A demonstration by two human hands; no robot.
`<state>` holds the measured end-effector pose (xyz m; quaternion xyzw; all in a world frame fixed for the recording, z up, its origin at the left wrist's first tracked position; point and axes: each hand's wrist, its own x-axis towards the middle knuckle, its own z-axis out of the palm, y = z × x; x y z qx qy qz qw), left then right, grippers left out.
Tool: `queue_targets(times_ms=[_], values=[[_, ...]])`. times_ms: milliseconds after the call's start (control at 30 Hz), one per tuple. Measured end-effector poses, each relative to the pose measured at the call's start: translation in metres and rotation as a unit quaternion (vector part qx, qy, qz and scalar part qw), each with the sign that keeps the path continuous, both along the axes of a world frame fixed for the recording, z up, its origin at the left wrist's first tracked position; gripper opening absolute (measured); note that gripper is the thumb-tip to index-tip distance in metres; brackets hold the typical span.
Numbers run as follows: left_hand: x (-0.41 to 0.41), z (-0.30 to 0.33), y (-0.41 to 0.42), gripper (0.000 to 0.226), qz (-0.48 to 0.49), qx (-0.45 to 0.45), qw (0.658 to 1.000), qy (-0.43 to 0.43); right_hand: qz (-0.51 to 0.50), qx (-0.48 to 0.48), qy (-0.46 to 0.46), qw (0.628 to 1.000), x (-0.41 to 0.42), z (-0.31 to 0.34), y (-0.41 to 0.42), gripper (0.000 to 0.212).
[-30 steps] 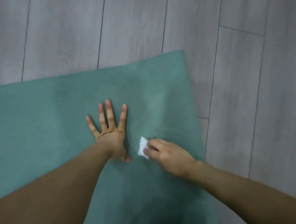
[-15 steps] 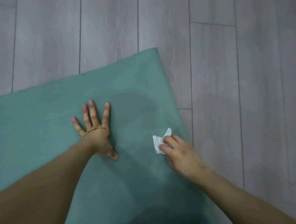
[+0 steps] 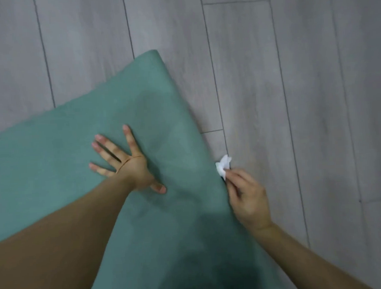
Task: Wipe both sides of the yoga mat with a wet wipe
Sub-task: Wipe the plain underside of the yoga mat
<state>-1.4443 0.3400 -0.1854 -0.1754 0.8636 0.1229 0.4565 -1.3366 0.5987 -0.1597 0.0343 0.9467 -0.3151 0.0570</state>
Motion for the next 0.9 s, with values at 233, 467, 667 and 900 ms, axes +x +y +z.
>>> queue_targets(times_ms=[233,467,667,900], values=[[-0.001,0.001,0.003,0.201,0.008,-0.004,1.0,0.0,0.032,-0.032,0.138,0.989,-0.196,-0.011,-0.077,0.031],[-0.002,0.007,0.005,0.2,0.011,0.001,1.0,-0.003,0.203,0.045,0.067,0.976,-0.005,-0.012,-0.023,0.032],[0.0,0.005,0.006,0.201,0.014,0.009,1.0,-0.004,0.14,0.041,0.144,0.979,-0.077,-0.013,-0.042,0.03],[-0.003,0.005,0.004,0.199,0.012,0.01,1.0,-0.009,0.086,-0.001,0.168,0.982,-0.204,-0.032,-0.094,0.02]])
